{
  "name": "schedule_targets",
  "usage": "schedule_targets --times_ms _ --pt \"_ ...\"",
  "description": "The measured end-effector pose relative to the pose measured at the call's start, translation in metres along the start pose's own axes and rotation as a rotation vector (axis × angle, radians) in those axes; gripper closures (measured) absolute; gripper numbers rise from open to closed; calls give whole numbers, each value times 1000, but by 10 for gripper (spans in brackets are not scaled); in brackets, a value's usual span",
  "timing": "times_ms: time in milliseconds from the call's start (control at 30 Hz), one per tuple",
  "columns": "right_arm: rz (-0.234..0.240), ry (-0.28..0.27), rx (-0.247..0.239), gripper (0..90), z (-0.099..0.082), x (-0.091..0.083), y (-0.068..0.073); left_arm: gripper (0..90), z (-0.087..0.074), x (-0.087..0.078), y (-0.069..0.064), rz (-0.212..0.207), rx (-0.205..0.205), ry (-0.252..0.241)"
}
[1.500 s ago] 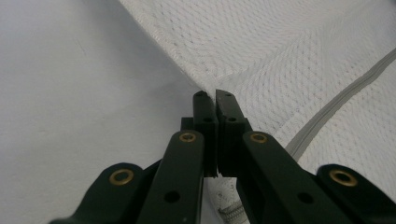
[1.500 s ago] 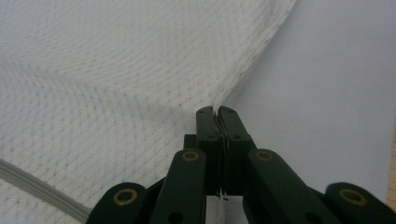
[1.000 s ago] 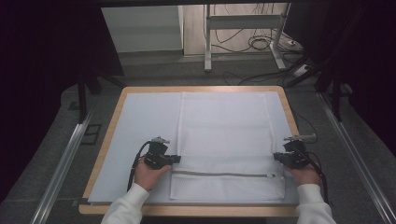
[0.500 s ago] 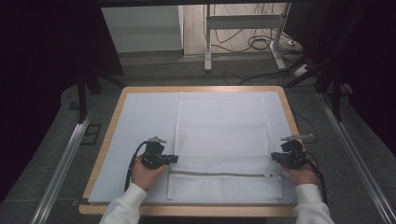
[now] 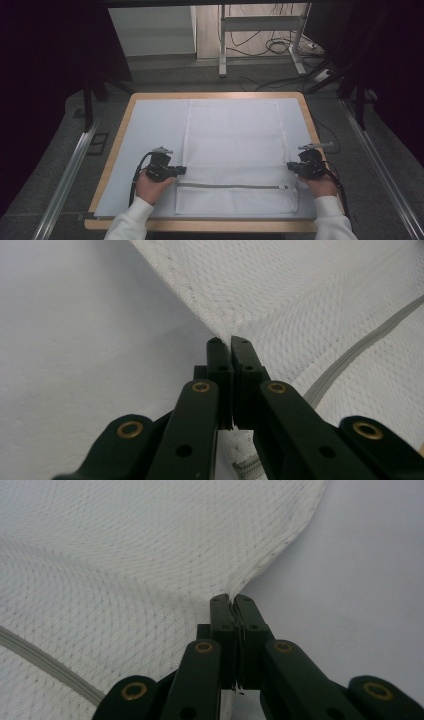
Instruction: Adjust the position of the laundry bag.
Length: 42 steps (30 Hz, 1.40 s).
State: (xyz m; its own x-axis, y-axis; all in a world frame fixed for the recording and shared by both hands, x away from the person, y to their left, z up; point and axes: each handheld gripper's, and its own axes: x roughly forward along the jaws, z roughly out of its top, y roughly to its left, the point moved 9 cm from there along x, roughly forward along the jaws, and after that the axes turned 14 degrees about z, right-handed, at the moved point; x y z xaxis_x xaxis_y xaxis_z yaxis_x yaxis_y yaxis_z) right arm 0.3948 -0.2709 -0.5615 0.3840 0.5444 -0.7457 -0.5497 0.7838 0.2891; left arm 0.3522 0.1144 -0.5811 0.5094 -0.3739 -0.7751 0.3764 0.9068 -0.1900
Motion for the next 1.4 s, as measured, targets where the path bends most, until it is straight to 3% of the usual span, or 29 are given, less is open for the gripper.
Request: schedule_targets --times_ms 1167,1400 --pt "7 17 -63 873 5 17 21 892 -10 -9 23 43 -15 3" --pt "28 12 -61 873 6 21 25 892 -14 -11 30 47 -25 10"
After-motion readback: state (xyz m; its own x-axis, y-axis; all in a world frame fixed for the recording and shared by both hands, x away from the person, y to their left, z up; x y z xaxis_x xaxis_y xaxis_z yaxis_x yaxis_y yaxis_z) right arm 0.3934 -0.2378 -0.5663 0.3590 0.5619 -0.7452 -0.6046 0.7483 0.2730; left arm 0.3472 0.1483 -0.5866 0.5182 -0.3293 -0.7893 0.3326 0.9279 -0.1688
